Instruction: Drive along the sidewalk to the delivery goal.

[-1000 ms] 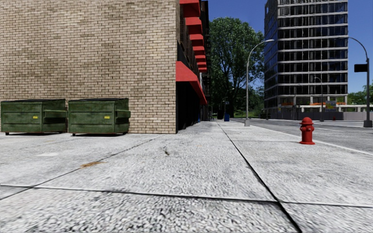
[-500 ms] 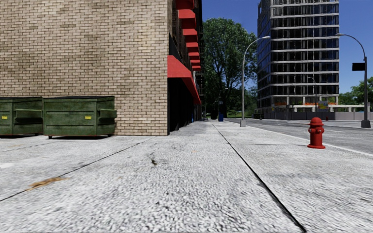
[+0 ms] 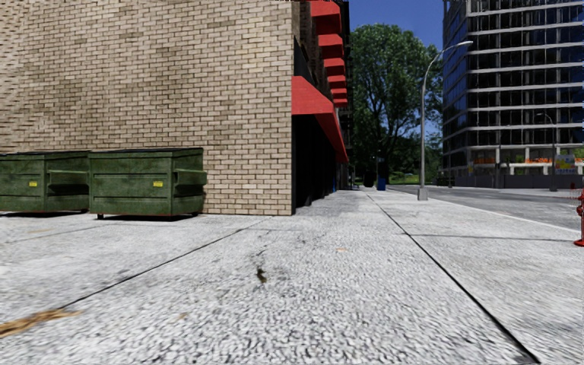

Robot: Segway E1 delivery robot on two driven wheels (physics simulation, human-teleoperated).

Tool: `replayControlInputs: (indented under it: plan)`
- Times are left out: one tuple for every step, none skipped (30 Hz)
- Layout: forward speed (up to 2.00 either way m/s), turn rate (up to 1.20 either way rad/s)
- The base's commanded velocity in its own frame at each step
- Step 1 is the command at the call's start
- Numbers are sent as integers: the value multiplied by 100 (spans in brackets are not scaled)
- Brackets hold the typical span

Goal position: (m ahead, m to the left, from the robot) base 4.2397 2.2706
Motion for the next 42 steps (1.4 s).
replayControlInputs:
  plan:
    - [106,52]
    - [86,30]
    - [76,0]
    - [72,0]
    - [71,0]
    - [70,0]
    - [68,0]
    - [67,0]
    - [67,0]
    - [67,0]
    - [66,0]
    - [66,12]
    - [66,34]
    - [66,60]
    - [66,71]
    - [66,74]
    - [66,74]
    - [66,74]
    - [66,74]
    - [66,74]
    - [66,74]
    - [71,58]
    - [89,21]
    - [89,21]
    - [110,16]
    - [123,15]
    - [130,15]
    - [134,15]
    - [141,15]
    - [146,15]
    - [149,15]
    - [150,15]
    - [150,14]
    - [150,27]
    - [150,27]
    - [150,47]
    - [150,56]
    - [150,58]
    - [150,59]
    - [150,59]
    - [151,59]
    - [151,59]
